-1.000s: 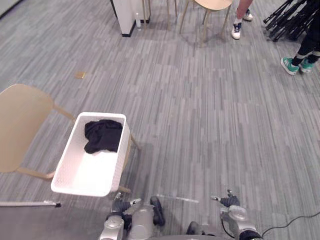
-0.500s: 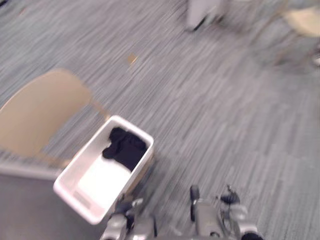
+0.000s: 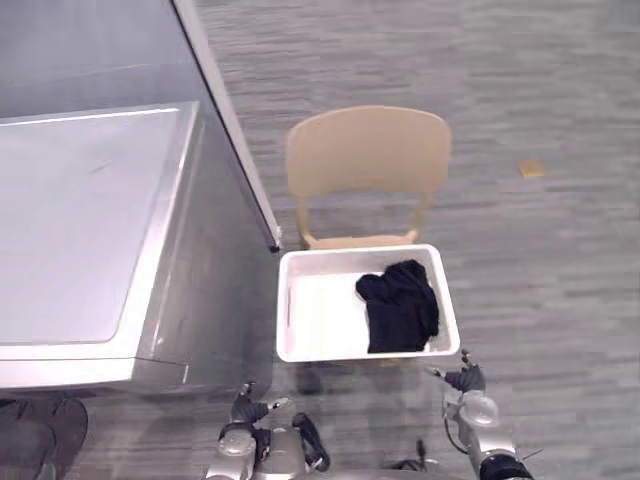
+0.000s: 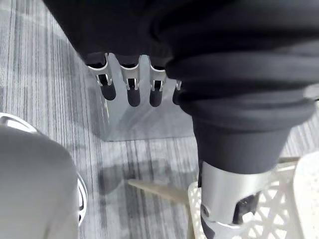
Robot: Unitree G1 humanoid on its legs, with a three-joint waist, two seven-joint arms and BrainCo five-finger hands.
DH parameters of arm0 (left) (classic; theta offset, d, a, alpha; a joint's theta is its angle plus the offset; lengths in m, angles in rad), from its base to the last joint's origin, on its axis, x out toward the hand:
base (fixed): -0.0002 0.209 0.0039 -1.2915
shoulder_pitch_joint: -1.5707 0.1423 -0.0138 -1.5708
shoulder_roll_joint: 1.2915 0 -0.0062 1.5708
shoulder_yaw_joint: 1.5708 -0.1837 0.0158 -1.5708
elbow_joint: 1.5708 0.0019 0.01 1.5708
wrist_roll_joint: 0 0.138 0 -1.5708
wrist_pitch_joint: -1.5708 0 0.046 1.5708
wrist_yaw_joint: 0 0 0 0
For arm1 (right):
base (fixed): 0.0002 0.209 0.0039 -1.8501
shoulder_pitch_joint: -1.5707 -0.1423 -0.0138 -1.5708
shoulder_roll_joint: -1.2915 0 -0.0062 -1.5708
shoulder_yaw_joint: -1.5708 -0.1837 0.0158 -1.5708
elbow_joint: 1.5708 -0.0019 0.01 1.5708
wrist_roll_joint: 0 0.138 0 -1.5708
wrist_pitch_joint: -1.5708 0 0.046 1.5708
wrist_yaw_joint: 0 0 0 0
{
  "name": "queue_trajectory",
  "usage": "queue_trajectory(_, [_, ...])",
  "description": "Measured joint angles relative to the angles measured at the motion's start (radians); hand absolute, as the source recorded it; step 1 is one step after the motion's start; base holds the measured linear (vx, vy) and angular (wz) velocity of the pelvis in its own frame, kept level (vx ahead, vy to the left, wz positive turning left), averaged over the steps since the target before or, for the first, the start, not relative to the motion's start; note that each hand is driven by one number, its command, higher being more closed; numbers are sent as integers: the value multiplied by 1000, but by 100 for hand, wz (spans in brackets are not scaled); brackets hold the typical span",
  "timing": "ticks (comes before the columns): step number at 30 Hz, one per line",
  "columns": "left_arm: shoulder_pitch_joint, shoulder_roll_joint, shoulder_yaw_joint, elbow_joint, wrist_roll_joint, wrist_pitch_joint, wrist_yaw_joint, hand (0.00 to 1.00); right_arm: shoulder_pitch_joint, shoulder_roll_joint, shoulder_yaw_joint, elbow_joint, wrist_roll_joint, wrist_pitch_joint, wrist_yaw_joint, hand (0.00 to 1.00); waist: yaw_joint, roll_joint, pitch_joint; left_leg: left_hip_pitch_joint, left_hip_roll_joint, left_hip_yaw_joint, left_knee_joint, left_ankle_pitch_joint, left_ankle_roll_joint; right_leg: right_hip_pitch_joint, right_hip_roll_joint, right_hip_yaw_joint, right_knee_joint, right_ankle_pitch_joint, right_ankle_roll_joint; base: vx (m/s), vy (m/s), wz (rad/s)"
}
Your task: Pick up the laundry basket with both hands and put the clothes into the washing machine.
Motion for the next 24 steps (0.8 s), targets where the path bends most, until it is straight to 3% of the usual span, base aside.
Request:
queue_trajectory(1, [2, 6, -5, 7, 10, 0, 0, 0, 12, -9, -4, -25, -11, 2, -12, 0, -9, -13, 0, 42, -37, -47, -23, -12, 17, -53, -100, 79, 227, 45, -72, 186, 136, 86])
queue_trajectory(2, [3, 7, -11, 8, 16, 2, 0, 0, 21, -10, -5, -40, -16, 2, -17, 0, -20, -14, -2, 50, -39, -71, -25, -20, 23, -95, -110, 146, 300, 29, -88, 244, 56, 105])
queue_trajectory(3, [3, 19, -19, 8, 24, 3, 2, 0, 32, -11, -6, -64, -20, 5, -25, 0, -40, -13, -1, 60, -39, -120, -36, -21, 24, -172, -67, 288, 361, -61, -69, 212, -16, 97])
queue_trajectory(5, [4, 21, -17, 8, 24, 3, 12, 0, 75, -18, -20, -185, -48, 3, -31, 0, -65, -6, 3, 77, -28, -193, -49, -19, 22, -289, 83, 519, 317, -168, -43, 238, -89, 112])
queue_trajectory(7, [7, 18, -30, 6, 23, 1, 19, 0, 117, -29, -45, -280, -81, -4, -54, 0, -93, -13, 1, 80, -30, -266, -20, -17, 12, -328, 183, 643, 96, -164, -13, 216, -195, 122])
queue_trajectory(8, [10, 34, -38, 1, 24, -5, 19, 0, 132, -29, -52, -309, -90, -5, -64, 0, -91, -39, -6, 78, -55, -283, -14, -13, -1, -322, 193, 668, -22, -72, -12, 179, -204, 101])
queue_trajectory(9, [6, 30, -38, 10, 25, -5, 19, 0, 141, -42, -62, -336, -99, -8, -64, 0, -96, -38, 1, 78, -69, -310, -8, -23, -23, -316, 188, 668, -43, -48, -7, 165, -179, 56])
queue_trajectory(10, [11, 5, -40, 15, 26, -5, 19, 0, 148, -60, -80, -375, -121, -6, -67, 0, -96, -3, -12, 74, -37, -332, -22, -21, -43, -303, 212, 647, -72, -42, -16, 179, -194, 35])
queue_trajectory(11, [23, -6, -41, 16, 26, -5, 19, 0, 155, -63, -85, -406, -135, -6, -66, 0, -90, 10, -19, 77, -26, -332, -37, -15, -51, -295, 228, 641, -94, -37, -23, 153, -177, 11])
queue_trajectory(15, [40, -8, -41, 16, 45, -11, 17, 0, 195, -64, -68, -510, -208, -14, -55, 0, -81, 29, -30, 102, 12, -356, -107, 10, -90, -253, 289, 623, -176, -10, -42, 23, -112, -5])
queue_trajectory(21, [42, 5, -50, 19, 56, -17, -5, 0, 240, -88, 83, -530, -311, -35, 33, 0, -79, 15, -41, 108, 6, -383, -137, 27, -93, -211, 289, 599, -248, 26, -35, -29, 23, 13])
queue_trajectory(24, [36, 8, -60, 19, 64, -26, -6, 0, 235, -94, 177, -527, -361, -59, 77, 0, -54, 20, -44, 108, -7, -389, -157, 44, -87, -198, 289, 592, -301, 62, -30, -27, 37, 9])
